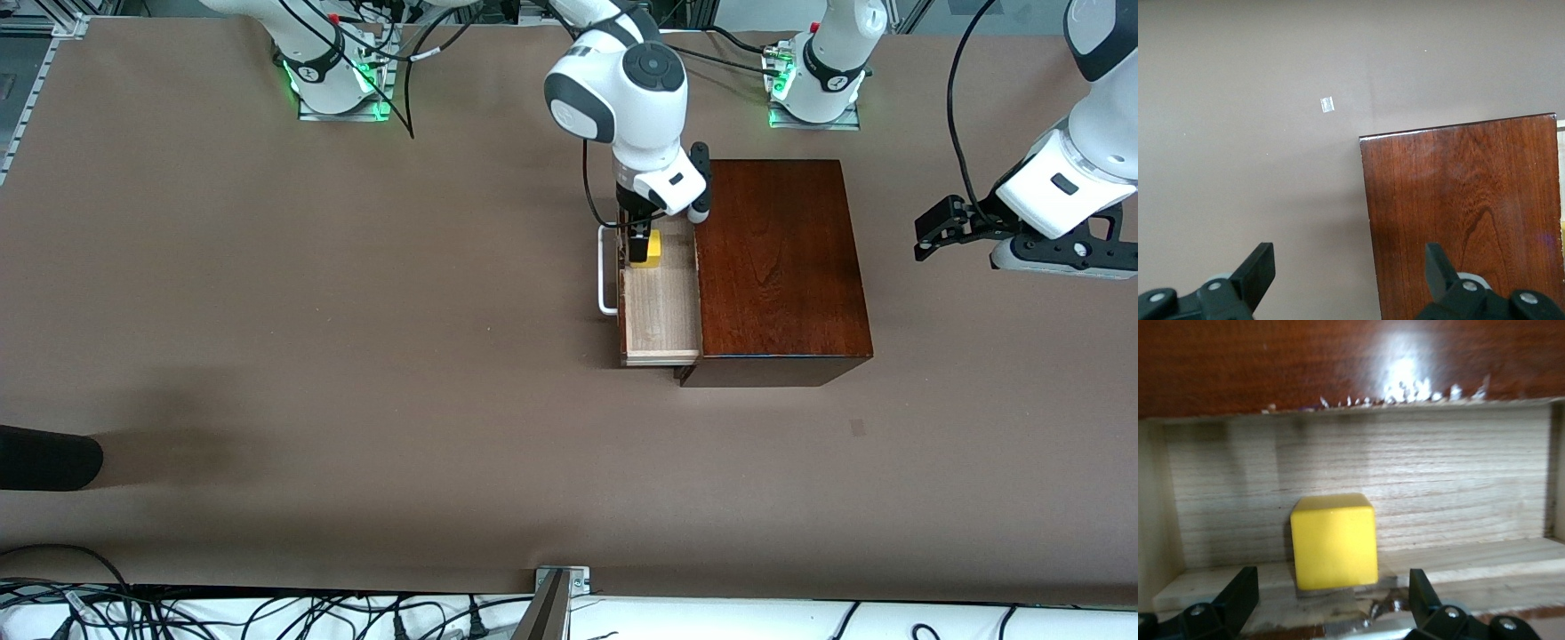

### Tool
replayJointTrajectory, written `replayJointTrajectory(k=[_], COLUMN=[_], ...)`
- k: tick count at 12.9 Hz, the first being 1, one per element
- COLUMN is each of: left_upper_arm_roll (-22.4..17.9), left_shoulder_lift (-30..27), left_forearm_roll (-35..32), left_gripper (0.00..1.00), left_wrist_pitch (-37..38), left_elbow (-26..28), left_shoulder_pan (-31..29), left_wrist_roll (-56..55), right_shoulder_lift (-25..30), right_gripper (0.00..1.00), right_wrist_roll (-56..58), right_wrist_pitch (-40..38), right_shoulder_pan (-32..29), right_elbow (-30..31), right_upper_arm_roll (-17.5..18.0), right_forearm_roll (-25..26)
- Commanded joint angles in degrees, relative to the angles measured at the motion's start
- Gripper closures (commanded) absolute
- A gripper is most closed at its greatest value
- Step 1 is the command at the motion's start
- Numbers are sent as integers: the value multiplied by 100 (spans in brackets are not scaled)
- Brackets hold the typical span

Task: Open drawer, take yellow block, close drawer
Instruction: 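Lower the right gripper into the drawer and grasp the yellow block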

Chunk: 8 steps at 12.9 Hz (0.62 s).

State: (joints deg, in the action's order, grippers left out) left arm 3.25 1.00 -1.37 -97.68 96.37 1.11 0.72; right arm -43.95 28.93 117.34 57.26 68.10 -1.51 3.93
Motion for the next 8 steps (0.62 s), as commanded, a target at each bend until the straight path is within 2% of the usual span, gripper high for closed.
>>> replayJointTrajectory(k=[1, 5, 6, 8], left_upper_arm_roll=[-18, -9, -18, -27], left_shoulder_lift=[-100, -100, -100, -108], left_forearm_roll=[137, 137, 137, 137], left_gripper=[0, 0, 0, 0], left_wrist_pitch=[91, 126, 135, 170], left_elbow=[14, 14, 14, 5], left_shoulder_pan=[-5, -5, -5, -5], left_wrist_roll=[59, 60, 68, 68], right_shoulder_lift=[-210, -334, -343, -369], right_gripper=[0, 0, 3, 57], right_wrist_roll=[43, -150, -150, -194], right_wrist_pitch=[156, 289, 324, 342], right_shoulder_pan=[49, 119, 119, 137], right_elbow=[-209, -218, -218, -227], right_upper_arm_roll=[-42, -42, -42, -42], right_forearm_roll=[47, 20, 29, 38])
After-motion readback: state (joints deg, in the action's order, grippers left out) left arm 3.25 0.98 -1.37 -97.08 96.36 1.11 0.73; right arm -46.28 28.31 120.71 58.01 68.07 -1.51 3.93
